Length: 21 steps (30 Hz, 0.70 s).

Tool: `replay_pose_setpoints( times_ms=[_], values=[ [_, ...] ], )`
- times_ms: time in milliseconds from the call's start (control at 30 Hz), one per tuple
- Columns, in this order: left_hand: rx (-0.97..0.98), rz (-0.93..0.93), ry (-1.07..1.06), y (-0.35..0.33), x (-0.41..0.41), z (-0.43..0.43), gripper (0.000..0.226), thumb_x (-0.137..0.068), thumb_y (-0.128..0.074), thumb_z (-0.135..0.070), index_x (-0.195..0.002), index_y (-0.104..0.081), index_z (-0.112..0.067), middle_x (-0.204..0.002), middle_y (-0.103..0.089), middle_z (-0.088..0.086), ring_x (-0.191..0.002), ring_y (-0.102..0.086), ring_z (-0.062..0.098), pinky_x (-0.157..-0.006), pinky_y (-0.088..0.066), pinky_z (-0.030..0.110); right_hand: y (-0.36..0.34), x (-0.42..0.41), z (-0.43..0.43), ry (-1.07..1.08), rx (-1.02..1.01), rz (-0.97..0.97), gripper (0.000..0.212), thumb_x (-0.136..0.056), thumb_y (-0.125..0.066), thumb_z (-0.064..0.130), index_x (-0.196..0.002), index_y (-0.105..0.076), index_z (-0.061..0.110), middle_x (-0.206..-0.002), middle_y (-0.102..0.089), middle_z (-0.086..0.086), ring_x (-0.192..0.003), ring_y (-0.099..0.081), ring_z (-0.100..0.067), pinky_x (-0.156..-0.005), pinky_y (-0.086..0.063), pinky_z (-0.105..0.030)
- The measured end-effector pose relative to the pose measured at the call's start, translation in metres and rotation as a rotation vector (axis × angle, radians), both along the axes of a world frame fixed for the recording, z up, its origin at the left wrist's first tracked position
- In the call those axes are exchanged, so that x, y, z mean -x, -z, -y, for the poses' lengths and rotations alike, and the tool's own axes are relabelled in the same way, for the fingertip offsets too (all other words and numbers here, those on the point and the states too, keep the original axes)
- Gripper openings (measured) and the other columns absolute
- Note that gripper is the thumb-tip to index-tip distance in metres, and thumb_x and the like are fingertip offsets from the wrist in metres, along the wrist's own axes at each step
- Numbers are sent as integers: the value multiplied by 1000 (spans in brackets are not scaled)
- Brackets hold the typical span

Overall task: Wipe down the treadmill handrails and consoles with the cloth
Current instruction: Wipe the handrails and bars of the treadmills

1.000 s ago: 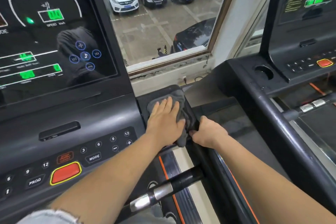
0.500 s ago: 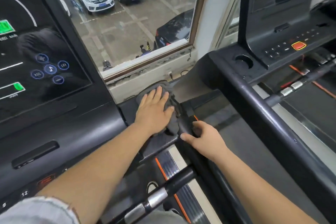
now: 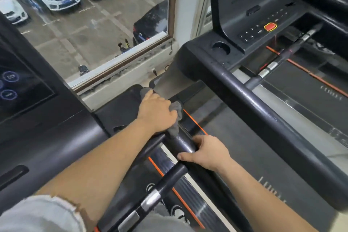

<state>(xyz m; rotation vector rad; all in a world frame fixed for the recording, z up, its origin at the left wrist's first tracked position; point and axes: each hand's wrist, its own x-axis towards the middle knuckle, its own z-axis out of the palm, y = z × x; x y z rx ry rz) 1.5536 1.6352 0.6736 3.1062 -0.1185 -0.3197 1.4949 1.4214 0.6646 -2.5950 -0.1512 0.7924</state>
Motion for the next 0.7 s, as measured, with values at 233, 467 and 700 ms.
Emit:
replay_pose_setpoints(
  times_ms=[233, 467, 700],
  values=[
    [232, 52, 427, 10, 43, 27, 44, -92, -39, -58, -91, -69, -27, -86, -70, -4, -92, -61, 20, -110, -33, 37, -11, 27, 41, 165, -367, -277, 62, -54, -97, 45, -108, -71, 31, -109, -75, 18, -104, -69, -7, -102, -53, -38],
    [105, 127, 134, 11, 23, 29, 41, -92, -42, -51, -78, -62, -18, -80, -68, 5, -84, -61, 28, -103, -37, 43, -14, 47, 56, 17, 124, -140, 60, -48, -78, 69, -89, -65, 27, -79, -65, 10, -76, -63, -10, -72, -57, -35],
    [230, 100, 432, 15, 30, 20, 35, -91, -46, -54, -75, -57, -23, -77, -62, -2, -85, -58, 23, -97, -36, 36, -11, 53, 64, 156, 46, -125, 66, -40, -81, 74, -93, -70, 36, -75, -65, 17, -72, -61, -5, -75, -57, -33]
  ],
)
